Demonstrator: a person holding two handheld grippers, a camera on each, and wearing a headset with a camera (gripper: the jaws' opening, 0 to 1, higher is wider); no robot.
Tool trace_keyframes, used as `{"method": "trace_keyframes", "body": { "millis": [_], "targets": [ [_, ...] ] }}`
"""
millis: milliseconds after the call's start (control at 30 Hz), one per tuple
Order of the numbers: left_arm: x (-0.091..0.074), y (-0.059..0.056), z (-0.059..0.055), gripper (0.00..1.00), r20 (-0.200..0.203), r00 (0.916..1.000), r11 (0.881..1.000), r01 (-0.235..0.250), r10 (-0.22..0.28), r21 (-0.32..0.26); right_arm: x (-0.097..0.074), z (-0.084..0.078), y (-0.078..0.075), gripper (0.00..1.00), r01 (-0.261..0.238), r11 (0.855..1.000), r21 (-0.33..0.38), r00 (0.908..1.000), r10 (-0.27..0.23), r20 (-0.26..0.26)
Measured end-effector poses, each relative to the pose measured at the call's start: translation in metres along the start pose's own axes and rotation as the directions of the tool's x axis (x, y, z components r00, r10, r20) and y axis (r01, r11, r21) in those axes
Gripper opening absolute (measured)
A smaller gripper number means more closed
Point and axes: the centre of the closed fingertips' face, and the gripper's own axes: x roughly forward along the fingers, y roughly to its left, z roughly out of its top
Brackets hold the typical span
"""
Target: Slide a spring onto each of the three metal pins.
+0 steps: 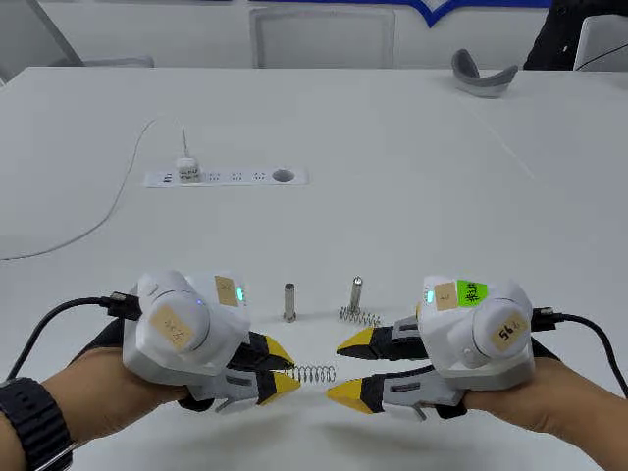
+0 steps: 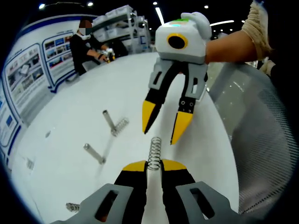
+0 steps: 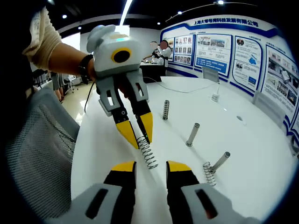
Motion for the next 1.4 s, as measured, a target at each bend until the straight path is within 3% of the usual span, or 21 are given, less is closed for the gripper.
{"method": "trace_keyframes", "body": {
  "millis": [233,600,900,1067,1400],
  "targets": [
    [0.002,-0.008,0.004,0.10,-0.003,0.9997,0.999,0.023,-0.023,0.025,0.005,-0.004,0.007,0.18,-0.027,0.999,-0.025,0.9993,0.027,-0.026],
    [0.002,-0.014,0.012,0.10,0.007,0.9991,0.999,0.042,-0.043,0.033,0.005,-0.009,0.009,0.14,-0.032,0.998,-0.055,0.9985,0.030,-0.047],
    [-0.001,-0.012,0.022,0.10,0.044,0.9979,0.999,0.047,-0.047,0.001,0.004,-0.008,0.007,0.13,-0.024,0.998,-0.060,0.9990,0.021,-0.039],
    [-0.005,-0.010,0.034,0.10,0.092,0.9947,0.998,0.050,-0.047,-0.031,0.005,-0.007,0.008,0.13,-0.023,0.998,-0.055,0.9993,0.021,-0.030],
    [-0.007,-0.010,0.050,0.09,0.146,0.9885,0.998,0.045,-0.039,-0.040,0.006,-0.001,0.008,0.12,-0.019,0.999,-0.042,0.9998,0.019,-0.007]
  ]
}}
